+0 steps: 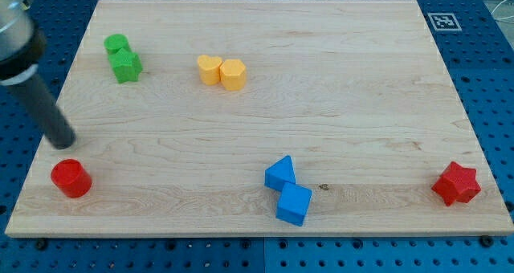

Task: Push red circle towards center right

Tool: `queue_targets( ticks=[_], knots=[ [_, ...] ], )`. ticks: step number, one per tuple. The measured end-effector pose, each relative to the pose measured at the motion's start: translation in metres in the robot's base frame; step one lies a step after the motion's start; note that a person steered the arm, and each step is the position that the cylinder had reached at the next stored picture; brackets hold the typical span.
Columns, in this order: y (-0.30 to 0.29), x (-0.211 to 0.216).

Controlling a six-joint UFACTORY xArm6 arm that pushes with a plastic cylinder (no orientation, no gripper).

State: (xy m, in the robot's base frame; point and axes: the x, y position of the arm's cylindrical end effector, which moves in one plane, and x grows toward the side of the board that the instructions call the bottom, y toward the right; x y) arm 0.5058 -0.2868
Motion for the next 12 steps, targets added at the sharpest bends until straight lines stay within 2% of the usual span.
queue_targets(
  ticks=[1, 3, 6, 7, 9, 11, 12],
  knots=[
    [-0.017, 0.000],
    [-0.017, 0.075],
    [0.050, 0.047],
    [0.050, 0.065],
    [0.088, 0.066],
    [0.143, 0.045],
    [0.144, 0.017]
  ],
)
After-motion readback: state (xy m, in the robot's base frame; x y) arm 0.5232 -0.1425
